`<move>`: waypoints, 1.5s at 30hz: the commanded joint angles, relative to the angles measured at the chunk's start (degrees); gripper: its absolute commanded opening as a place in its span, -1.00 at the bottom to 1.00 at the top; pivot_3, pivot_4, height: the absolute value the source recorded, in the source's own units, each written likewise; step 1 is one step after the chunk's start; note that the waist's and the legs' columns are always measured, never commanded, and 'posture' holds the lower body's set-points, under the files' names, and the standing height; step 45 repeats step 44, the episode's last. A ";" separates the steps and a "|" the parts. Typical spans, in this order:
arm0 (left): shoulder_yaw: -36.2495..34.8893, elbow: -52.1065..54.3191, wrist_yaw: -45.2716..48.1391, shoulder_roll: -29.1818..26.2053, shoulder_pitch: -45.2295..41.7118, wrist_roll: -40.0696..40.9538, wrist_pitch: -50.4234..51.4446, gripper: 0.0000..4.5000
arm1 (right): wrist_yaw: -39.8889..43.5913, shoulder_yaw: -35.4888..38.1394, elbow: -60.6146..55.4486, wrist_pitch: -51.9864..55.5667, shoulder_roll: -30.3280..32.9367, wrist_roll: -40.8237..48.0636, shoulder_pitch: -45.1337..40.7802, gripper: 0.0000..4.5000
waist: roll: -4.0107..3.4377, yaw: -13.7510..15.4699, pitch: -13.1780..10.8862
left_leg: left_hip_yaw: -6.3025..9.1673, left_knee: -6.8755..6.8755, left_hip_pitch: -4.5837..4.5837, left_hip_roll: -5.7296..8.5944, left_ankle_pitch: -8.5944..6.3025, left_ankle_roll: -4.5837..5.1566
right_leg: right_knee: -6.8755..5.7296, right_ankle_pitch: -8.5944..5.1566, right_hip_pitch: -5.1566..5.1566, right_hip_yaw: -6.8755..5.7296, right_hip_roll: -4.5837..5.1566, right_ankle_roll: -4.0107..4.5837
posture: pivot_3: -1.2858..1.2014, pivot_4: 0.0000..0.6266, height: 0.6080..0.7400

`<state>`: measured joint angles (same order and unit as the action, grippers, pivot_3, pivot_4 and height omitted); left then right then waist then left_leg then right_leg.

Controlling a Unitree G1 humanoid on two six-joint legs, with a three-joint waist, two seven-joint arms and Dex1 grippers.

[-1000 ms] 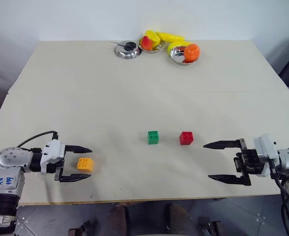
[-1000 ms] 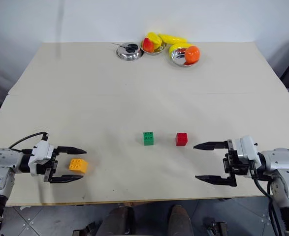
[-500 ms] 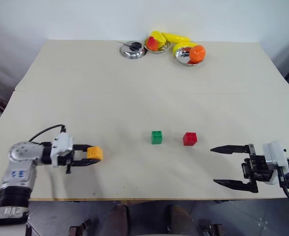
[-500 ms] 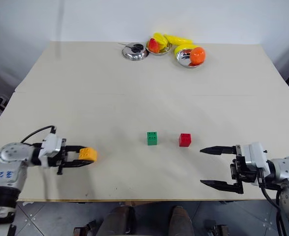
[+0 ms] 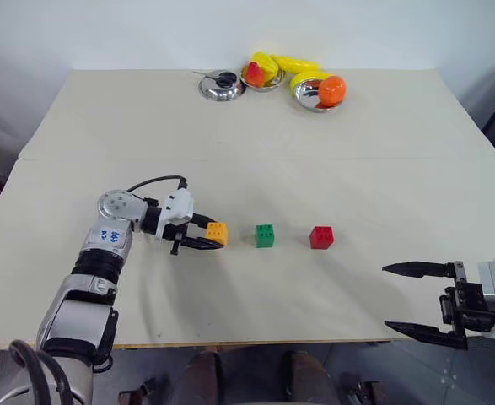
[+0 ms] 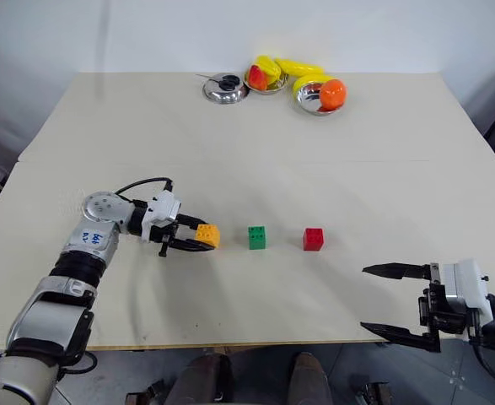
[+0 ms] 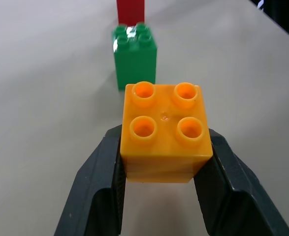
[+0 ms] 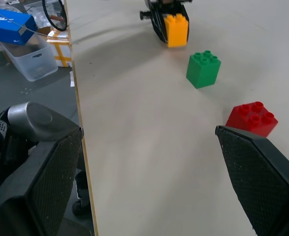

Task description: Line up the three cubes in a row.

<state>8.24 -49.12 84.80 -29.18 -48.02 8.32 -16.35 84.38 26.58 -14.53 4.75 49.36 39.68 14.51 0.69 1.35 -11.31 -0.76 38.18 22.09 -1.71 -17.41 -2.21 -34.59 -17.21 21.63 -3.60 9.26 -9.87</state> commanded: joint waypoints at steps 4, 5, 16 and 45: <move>-0.36 -7.83 -0.29 1.03 -3.55 -2.80 -4.63 -0.33 | -2.34 2.34 -3.34 0.42 -0.70 1.11 1.05 1.00 | 0.03 0.31 -0.01 | 0.01 0.02 0.03 0.00 0.00 0.00 | 0.02 0.01 0.00 0.00 0.00 -0.02 | 0.03 -0.52 1.00; -0.46 -8.62 0.39 1.07 -3.81 -2.85 -4.92 -0.33 | -2.61 2.22 -3.47 0.41 -0.83 1.04 1.08 1.00 | 0.03 0.34 -0.01 | 0.02 0.02 0.03 0.00 0.00 0.00 | 0.02 0.01 -0.01 0.00 0.00 -0.02 | 0.03 -0.52 1.00; -1.88 -12.93 0.77 0.62 -5.88 -3.54 -6.34 0.06 | -4.38 0.75 -2.95 -0.96 -2.82 0.15 -0.09 1.00 | 0.03 0.17 -0.01 | 0.02 0.03 0.00 0.00 0.03 0.01 | -0.05 0.01 -0.01 0.00 0.00 -0.02 | 0.03 -0.52 1.00; -29.30 33.23 -13.03 -19.15 44.76 15.14 8.66 0.69 | -1.61 8.10 34.81 -23.39 -3.84 -8.32 -6.05 1.00 | -0.06 -0.18 -0.01 | 0.01 -0.16 -0.19 -0.06 0.01 0.01 | 0.07 -0.02 -0.04 0.06 0.01 0.05 | 0.03 -0.52 1.00</move>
